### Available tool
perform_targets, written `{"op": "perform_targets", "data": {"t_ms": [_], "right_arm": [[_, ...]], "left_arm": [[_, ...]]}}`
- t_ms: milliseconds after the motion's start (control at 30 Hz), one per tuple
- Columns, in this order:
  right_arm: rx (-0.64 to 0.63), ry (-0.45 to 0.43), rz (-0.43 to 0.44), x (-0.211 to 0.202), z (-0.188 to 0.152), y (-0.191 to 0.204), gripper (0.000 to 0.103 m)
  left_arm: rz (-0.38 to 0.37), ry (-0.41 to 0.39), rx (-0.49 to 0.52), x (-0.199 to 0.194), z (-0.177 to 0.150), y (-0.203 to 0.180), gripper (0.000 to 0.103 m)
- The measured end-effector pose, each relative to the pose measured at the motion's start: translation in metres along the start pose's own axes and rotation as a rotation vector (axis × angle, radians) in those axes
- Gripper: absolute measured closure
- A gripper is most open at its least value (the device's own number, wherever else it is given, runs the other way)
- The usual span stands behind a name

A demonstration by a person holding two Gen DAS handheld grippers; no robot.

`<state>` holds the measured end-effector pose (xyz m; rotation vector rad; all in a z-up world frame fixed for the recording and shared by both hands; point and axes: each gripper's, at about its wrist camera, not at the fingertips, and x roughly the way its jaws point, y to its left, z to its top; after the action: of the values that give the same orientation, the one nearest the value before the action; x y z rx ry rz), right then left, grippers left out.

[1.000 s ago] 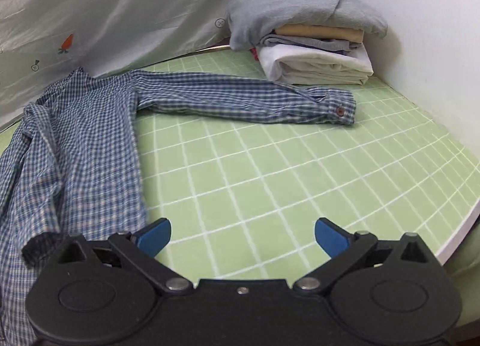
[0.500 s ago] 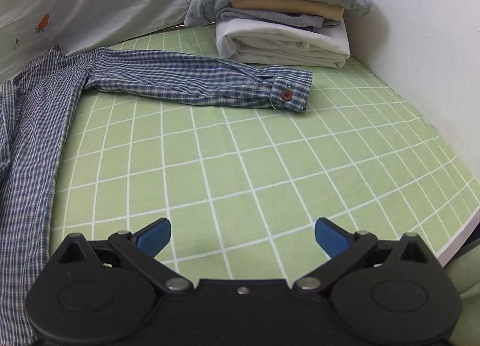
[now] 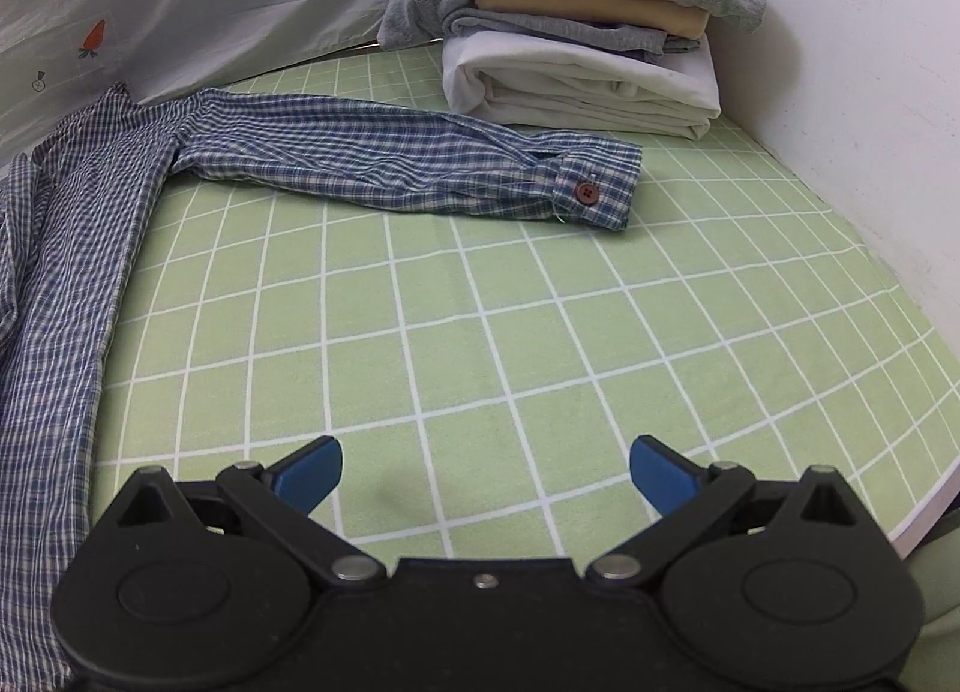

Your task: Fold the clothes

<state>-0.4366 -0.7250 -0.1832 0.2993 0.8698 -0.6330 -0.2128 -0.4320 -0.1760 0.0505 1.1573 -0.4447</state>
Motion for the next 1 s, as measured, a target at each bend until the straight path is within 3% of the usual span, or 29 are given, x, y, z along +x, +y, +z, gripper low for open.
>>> {"op": "perform_targets", "data": {"t_ms": [333, 600, 700, 867, 1000], "right_arm": [[-0.045, -0.016, 0.057, 0.003, 0.013, 0.047, 0.0], [-0.112, -0.03, 0.109, -0.003, 0.014, 0.115, 0.0], [-0.148, -0.031, 0.118, -0.011, 0.008, 0.139, 0.0], [-0.185, -0.02, 0.102, -0.021, -0.004, 0.168, 0.0], [-0.196, -0.015, 0.077, -0.032, -0.014, 0.183, 0.0]], "left_arm": [[-0.236, -0.155, -0.284, -0.051, 0.0, 0.062, 0.1], [-0.398, -0.282, -0.617, -0.084, -0.018, 0.163, 0.101], [-0.368, -0.293, -0.698, -0.091, -0.027, 0.201, 0.101], [-0.282, -0.216, -0.763, -0.08, -0.036, 0.248, 0.101], [-0.216, -0.116, -0.721, -0.066, -0.037, 0.268, 0.101]]}}
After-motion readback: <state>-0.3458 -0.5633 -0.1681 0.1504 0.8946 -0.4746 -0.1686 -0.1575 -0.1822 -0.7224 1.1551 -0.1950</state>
